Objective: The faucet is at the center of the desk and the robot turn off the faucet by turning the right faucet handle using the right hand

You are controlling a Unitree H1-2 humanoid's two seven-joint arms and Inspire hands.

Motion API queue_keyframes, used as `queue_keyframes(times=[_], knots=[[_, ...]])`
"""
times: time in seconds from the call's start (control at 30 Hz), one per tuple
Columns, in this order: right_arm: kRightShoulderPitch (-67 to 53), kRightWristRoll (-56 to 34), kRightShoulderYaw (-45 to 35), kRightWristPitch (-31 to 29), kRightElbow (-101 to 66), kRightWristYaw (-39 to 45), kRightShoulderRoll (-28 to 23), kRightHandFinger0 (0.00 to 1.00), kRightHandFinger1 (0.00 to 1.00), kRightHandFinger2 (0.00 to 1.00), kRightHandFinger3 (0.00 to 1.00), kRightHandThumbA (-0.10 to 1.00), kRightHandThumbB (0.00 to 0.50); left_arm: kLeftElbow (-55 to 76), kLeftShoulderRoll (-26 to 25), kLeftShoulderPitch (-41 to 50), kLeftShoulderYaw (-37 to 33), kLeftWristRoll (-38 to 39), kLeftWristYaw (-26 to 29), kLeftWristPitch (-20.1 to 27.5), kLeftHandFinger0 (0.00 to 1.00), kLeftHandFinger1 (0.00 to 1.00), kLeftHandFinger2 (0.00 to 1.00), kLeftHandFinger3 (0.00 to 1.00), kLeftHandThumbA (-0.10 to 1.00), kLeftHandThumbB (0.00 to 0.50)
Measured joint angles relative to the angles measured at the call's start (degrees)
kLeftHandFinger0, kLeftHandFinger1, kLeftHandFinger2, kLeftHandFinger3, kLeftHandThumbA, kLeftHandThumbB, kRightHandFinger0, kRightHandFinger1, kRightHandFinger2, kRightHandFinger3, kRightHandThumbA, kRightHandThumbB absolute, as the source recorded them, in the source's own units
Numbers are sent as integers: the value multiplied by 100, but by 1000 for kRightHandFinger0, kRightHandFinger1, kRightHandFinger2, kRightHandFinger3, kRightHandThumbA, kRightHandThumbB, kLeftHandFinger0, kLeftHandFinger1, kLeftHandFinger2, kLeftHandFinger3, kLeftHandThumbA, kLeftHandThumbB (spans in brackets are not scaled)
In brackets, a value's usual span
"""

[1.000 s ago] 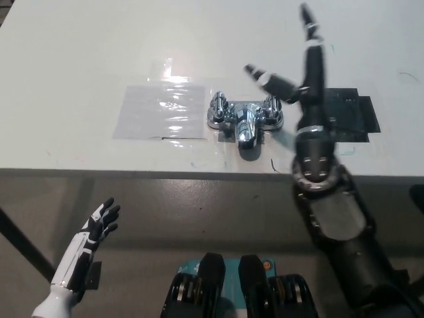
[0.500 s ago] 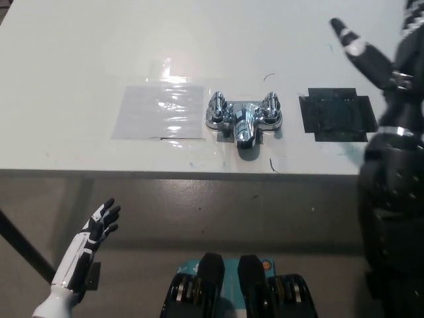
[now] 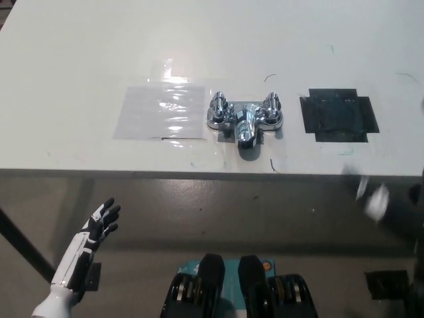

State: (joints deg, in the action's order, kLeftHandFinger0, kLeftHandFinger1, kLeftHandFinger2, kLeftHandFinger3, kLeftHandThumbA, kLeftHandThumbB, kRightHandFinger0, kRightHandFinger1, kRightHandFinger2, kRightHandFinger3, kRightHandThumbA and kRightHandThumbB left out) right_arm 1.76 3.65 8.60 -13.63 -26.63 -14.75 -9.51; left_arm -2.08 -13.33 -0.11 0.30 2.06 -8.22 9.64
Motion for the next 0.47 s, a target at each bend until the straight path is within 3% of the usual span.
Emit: queue_keyframes(times=[0.03, 0.2, 0.47], knots=[[-106, 25, 15, -84, 82, 37, -31, 1000, 1000, 1000, 1000, 1000, 353, 0, 0, 0, 1, 0, -1, 0, 1000, 1000, 1000, 1000, 1000, 390], [-473, 236, 56, -534, 1248, 115, -121, 1000, 1000, 1000, 1000, 1000, 317, 6, 1, -7, 12, 1, -6, 4, 1000, 1000, 1000, 1000, 1000, 393], [-314, 365, 145, -822, 3283, 187, -131, 1000, 1000, 1000, 1000, 1000, 342, 11, 0, -13, 19, -1, -6, 6, 1000, 1000, 1000, 1000, 1000, 405]])
